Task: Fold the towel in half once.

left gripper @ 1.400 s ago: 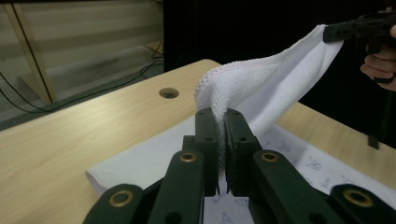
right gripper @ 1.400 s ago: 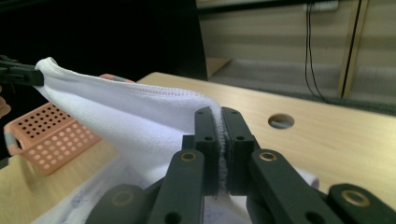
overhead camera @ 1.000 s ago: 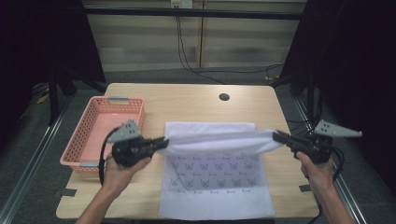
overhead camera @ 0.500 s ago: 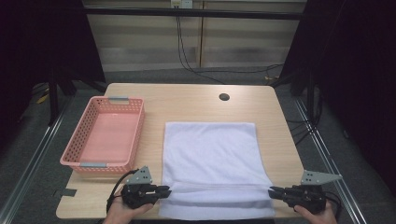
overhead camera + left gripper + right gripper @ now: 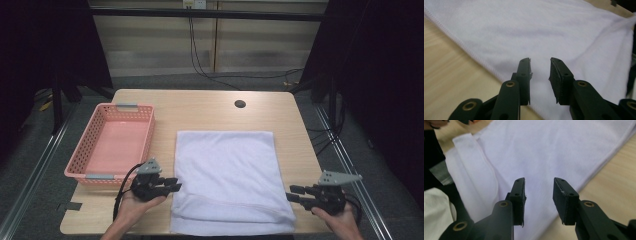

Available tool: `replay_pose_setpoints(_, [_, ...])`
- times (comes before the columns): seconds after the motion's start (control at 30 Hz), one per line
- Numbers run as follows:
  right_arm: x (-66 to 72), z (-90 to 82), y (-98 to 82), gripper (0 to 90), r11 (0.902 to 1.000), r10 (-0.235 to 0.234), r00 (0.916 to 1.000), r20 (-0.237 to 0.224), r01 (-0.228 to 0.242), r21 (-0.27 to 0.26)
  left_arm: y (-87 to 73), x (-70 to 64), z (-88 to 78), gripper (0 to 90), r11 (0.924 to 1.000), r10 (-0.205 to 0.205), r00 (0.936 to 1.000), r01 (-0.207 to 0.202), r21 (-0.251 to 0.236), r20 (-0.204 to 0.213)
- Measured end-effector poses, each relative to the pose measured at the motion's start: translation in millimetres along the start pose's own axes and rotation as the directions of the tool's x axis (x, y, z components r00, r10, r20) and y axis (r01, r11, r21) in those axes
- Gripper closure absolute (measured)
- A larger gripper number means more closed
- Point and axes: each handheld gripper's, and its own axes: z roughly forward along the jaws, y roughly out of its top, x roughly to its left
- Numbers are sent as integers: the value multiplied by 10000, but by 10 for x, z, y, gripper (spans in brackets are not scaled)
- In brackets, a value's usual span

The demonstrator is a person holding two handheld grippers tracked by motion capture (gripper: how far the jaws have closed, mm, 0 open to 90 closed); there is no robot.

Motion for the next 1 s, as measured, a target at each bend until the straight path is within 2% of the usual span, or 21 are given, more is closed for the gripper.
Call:
replay_pose_setpoints(0.03, [-51, 36, 39, 622, 10000, 50, 10000, -59, -50, -57, 66, 25, 105, 698, 9998, 171, 9997, -171, 38, 186])
replay_pose_setpoints(0.07, [-123, 106, 106, 608, 10000, 65, 9998, 190, -64, -77, 111, 53, 193, 685, 9992, 339, 9993, -342, 202, 178])
replay_pose_setpoints(0.1, [-181, 174, 161, 599, 10000, 48, 9995, 318, -50, 52, 144, 81, 270, 682, 9986, 450, 9989, -446, 267, -160])
replay_pose_setpoints(0.17, [-277, 344, 249, 559, 9996, 69, 9985, 550, -84, 261, 208, 193, 423, 681, 9985, 212, 9998, -210, 503, -36])
replay_pose_setpoints(0.2, [-327, 470, 294, 548, 9987, -58, 9977, 672, 24, 511, 227, 229, 480, 668, 9973, 304, 9993, -290, 674, -200])
replay_pose_setpoints(0.27, [-377, 650, 343, 524, 9962, -239, 9957, 893, 163, 852, 228, 287, 543, 649, 9960, 433, 9979, -393, 807, -488])
replay_pose_setpoints(0.3, [-401, 721, 359, 519, 9945, -328, 9952, 920, 234, 1018, 216, 325, 561, 634, 9969, 223, 9969, -165, 771, -753])
replay_pose_setpoints(0.33, [-426, 823, 375, 496, 9932, -471, 9921, 1163, 341, 1114, 204, 340, 568, 605, 9970, 222, 9961, -157, 761, -850])
replay_pose_setpoints(0.37, [-441, 893, 384, 484, 9915, -463, 9906, 1291, 298, 1267, 196, 342, 566, 585, 9961, 353, 9951, -275, 844, -928])
replay_pose_setpoints(0.4, [-457, 951, 384, 484, 9891, -706, 9870, 1446, 505, 1387, 186, 326, 563, 579, 9953, 477, 9943, -393, 882, -950])
replay_pose_setpoints(0.43, [-455, 995, 374, 485, 9860, -851, 9818, 1700, 585, 1559, 170, 304, 563, 598, 9933, 784, 9906, -681, 931, -1118])
replay_pose_setpoints(0.47, [-451, 1012, 356, 495, 9855, -1054, 9790, 1745, 794, 1497, 156, 294, 551, 653, 9917, 947, 9886, -833, 984, -1175])
replay_pose_setpoints(0.53, [-412, 976, 334, 551, 9844, -1000, 9785, 1802, 709, 1608, 107, 284, 511, 697, 9945, 671, 9929, -586, 870, -983])
replay_pose_setpoints(0.6, [-372, 919, 287, 589, 9826, -1126, 9801, 1636, 854, 1649, 52, 233, 474, 726, 9947, 662, 9953, -603, 830, -702])
replay_pose_setpoints(0.7, [-280, 789, 183, 606, 9814, -1018, 9865, 1283, 785, 1750, -42, 47, 399, 727, 9888, 1056, 9937, -1011, 1095, -363])
replay_pose_setpoints(0.8, [-184, 658, 72, 610, 9789, -1037, 9898, 977, 842, 1859, -114, -59, 340, 727, 9838, 1323, 9912, -1308, 1227, -43])
replay_pose_setpoints(0.93, [-133, 522, -27, 612, 9766, -965, 9932, 655, 818, 1987, -155, -133, 304, 730, 9830, 1270, 9919, -1261, 1331, 21])
replay_pose_setpoints(1.0, [-92, 464, -71, 612, 9746, -1008, 9930, 622, 859, 2067, -171, -167, 289, 730, 9840, 1056, 9942, -1075, 1421, 204])
